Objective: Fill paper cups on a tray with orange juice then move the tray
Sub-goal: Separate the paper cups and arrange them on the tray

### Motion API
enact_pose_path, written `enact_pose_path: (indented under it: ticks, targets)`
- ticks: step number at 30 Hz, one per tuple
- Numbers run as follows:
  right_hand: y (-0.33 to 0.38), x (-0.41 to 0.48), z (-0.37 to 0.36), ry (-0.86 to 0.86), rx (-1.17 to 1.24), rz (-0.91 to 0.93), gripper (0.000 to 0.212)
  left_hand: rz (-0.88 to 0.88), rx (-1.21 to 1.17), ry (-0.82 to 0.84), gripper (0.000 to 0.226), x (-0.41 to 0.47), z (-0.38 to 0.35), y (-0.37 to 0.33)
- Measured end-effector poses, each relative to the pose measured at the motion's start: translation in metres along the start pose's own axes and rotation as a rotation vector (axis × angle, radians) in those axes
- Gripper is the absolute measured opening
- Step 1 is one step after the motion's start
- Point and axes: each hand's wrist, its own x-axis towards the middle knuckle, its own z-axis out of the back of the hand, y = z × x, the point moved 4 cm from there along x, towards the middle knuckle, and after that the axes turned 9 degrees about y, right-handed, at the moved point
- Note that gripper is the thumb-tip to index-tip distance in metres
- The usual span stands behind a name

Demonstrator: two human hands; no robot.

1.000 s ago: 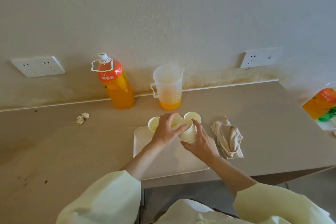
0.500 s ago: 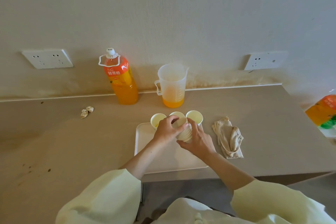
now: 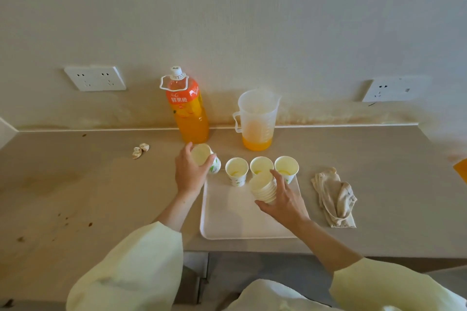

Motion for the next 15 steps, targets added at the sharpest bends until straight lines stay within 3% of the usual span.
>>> enact_pose_path:
  ticks: [8, 15]
  targets:
    - [-0.005, 0.004, -0.005, -0.024, 0.080, -0.036, 0.095, -0.022, 0.049, 0.269, 0.079, -0.004, -0.036, 0.031]
    - [-0.006, 0.004, -0.011, 0.002, 0.043, -0.030, 0.096, -0.042, 0.038, 0.346, 0.073, -0.001, -0.051, 0.036]
